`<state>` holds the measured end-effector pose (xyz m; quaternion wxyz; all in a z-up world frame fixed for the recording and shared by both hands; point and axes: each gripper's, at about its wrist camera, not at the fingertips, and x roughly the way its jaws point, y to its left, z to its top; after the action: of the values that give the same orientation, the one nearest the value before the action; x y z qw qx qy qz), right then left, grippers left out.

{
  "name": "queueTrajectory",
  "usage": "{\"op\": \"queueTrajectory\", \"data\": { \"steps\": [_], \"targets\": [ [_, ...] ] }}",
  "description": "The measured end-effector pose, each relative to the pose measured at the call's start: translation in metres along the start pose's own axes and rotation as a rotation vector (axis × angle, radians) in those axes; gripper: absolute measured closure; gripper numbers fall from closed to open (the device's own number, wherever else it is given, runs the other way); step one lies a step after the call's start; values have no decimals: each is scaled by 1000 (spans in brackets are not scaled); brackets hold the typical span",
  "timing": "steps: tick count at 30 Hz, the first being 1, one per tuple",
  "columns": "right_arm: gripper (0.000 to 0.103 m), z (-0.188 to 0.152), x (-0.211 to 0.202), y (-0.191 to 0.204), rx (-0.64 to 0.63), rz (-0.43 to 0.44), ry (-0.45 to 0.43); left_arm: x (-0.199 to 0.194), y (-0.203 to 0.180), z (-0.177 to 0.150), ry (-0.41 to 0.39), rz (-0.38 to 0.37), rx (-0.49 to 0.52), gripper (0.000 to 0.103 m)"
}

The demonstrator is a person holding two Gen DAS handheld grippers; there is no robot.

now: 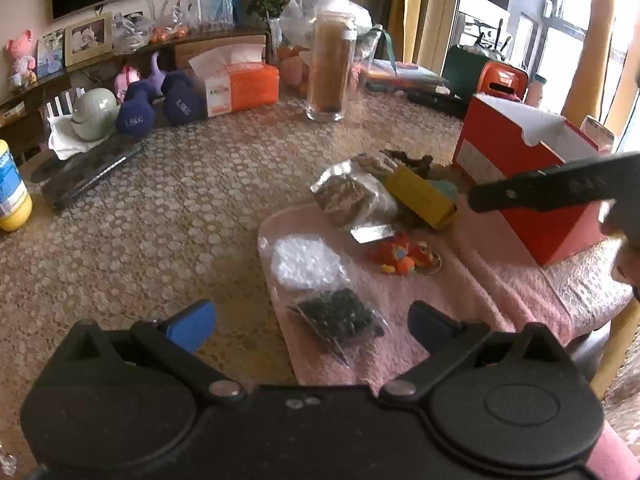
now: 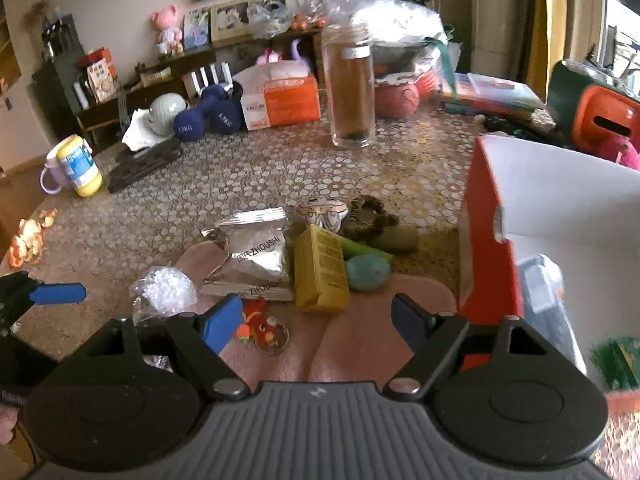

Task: Organize objects
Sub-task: 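Grasp the yellow box with the right gripper while the left gripper grasps the black bead bag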

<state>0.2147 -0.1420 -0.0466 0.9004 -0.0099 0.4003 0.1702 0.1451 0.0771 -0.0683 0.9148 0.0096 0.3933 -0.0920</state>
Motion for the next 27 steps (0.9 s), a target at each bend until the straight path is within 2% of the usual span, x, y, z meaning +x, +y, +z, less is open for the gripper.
{"op": "queueTrajectory", "data": {
  "steps": [8, 12, 17, 19, 22, 24, 27],
  "targets": [
    [21, 8, 39, 1, 17, -30, 43, 13, -2, -6, 9, 7, -4, 1],
    [22, 11, 51, -1, 30, -41, 60, 16, -4, -7, 7, -2, -7, 5],
    [26, 12, 62, -5, 52, -46, 76, 19, -9, -8, 2, -3, 7, 15],
    [35, 13, 65, -5, 55, -44, 85, 20, -12, -8, 3, -4, 20, 21],
    [36, 12, 70, -4, 55, -46, 98, 20, -16, -10, 3, -15, 33, 28],
    [42, 12, 72, -3, 54, -48, 104, 21, -19, -11, 4, -15, 41, 32],
    [45, 11, 75, -2, 60, -46, 113, 23, -21, -12, 9, -9, 46, 38]
  ]
}}
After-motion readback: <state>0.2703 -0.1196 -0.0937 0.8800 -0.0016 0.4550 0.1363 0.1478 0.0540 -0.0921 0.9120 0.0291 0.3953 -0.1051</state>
